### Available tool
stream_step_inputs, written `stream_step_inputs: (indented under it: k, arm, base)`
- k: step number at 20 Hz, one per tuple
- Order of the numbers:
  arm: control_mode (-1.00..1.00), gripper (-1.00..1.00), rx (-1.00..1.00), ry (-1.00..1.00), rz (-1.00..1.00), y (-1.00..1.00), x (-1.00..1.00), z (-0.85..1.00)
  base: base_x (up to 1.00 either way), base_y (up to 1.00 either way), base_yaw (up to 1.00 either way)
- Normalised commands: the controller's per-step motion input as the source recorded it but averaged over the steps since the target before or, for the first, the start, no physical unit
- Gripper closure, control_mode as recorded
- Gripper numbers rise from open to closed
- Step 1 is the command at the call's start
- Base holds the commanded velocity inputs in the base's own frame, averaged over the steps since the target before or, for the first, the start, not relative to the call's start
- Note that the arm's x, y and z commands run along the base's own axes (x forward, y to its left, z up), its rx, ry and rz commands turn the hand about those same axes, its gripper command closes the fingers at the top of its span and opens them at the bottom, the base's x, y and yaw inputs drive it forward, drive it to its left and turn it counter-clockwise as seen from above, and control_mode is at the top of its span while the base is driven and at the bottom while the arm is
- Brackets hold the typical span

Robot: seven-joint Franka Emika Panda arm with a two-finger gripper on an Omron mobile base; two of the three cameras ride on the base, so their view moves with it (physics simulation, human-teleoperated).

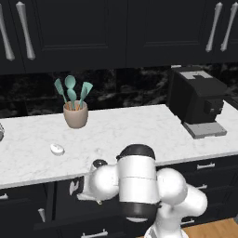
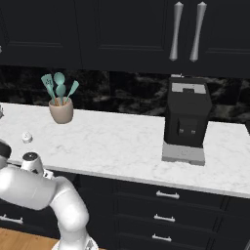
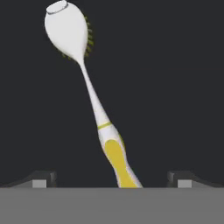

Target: Pick the dish brush from the drawer and place it on the counter.

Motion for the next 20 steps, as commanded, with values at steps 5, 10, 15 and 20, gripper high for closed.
stream_step_inputs:
  k: [5, 10, 15, 20]
  arm:
    - [-1.0, -1.0, -0.06, 0.02, 0.0, 0.03, 0.05, -0.72]
    - [-1.0, 1.0, -0.09, 0.28, 0.0, 0.27, -0.14, -0.55]
    - [-1.0, 1.0, -0.01, 0.29, 0.05, 0.03, -1.0, 0.01]
    - [-1.0, 1.0, 0.0, 0.22, 0.1, -0.04, -0.99, 0.66]
  base:
    - [0.0, 0.0, 0.0]
    - [0.0, 0.0, 0.0]
    - [0.0, 0.0, 0.0]
    - [0.0, 0.0, 0.0]
